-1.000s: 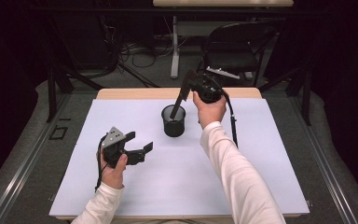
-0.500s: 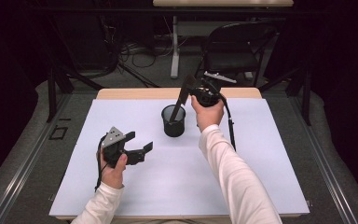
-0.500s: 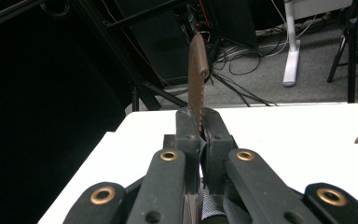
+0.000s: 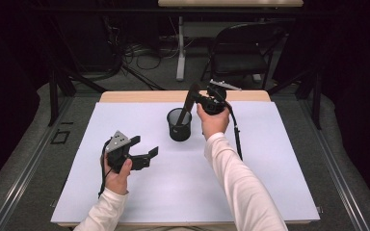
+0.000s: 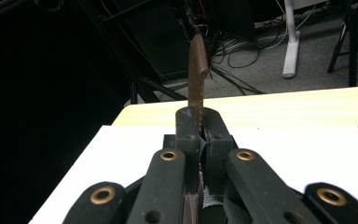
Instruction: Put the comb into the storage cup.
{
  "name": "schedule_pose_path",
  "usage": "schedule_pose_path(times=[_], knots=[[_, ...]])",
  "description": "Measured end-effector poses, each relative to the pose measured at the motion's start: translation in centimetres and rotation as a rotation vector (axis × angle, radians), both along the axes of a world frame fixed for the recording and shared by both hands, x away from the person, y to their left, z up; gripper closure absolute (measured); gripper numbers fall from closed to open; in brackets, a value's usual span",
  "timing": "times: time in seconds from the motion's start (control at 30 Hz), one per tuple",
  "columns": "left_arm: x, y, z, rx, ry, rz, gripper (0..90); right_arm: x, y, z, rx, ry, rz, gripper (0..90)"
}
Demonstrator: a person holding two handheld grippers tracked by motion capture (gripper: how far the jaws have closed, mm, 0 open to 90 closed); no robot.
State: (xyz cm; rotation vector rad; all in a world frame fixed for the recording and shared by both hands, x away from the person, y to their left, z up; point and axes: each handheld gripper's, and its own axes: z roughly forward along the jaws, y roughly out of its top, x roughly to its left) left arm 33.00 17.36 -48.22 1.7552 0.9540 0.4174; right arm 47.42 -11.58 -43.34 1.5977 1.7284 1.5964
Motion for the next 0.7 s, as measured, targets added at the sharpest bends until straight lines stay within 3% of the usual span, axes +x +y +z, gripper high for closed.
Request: schedule_pose_path(times=[0.7], knots=[[0.1,0.0,-0.1,0.005,0.005,-0.001,16.1,0.0,0.5,-1.8,0.024,0.014,0.018,88.0]])
